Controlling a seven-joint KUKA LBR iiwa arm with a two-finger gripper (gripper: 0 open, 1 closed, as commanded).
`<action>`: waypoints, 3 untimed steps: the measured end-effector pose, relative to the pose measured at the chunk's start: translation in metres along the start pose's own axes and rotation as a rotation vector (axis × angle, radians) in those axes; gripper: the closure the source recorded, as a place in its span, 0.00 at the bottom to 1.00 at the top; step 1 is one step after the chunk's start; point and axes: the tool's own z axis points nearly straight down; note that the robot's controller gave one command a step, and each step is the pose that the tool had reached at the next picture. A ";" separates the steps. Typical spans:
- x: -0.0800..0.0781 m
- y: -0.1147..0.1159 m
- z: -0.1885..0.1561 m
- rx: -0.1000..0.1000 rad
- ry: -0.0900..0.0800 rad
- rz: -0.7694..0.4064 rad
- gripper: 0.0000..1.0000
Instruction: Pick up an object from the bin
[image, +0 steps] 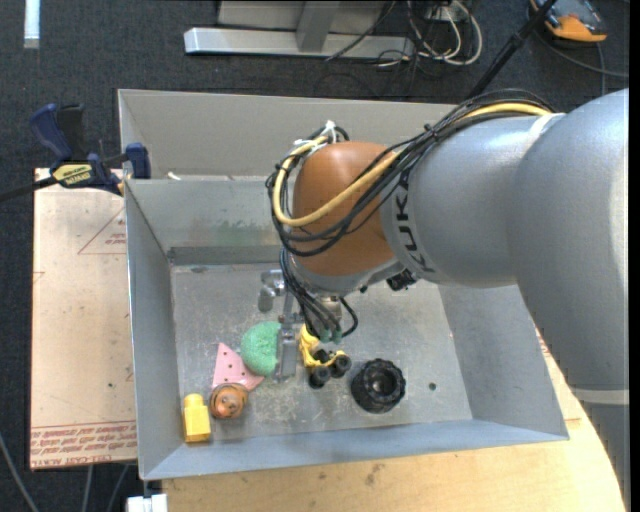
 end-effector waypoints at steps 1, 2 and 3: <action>-0.002 -0.001 -0.005 -0.001 -0.008 0.003 0.00; 0.004 -0.019 0.036 -0.001 -0.012 -0.036 0.00; -0.011 -0.029 0.044 -0.002 -0.009 0.050 1.00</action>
Offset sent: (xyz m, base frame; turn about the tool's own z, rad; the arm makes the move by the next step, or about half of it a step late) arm -0.0079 -0.0264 -0.0509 -0.0478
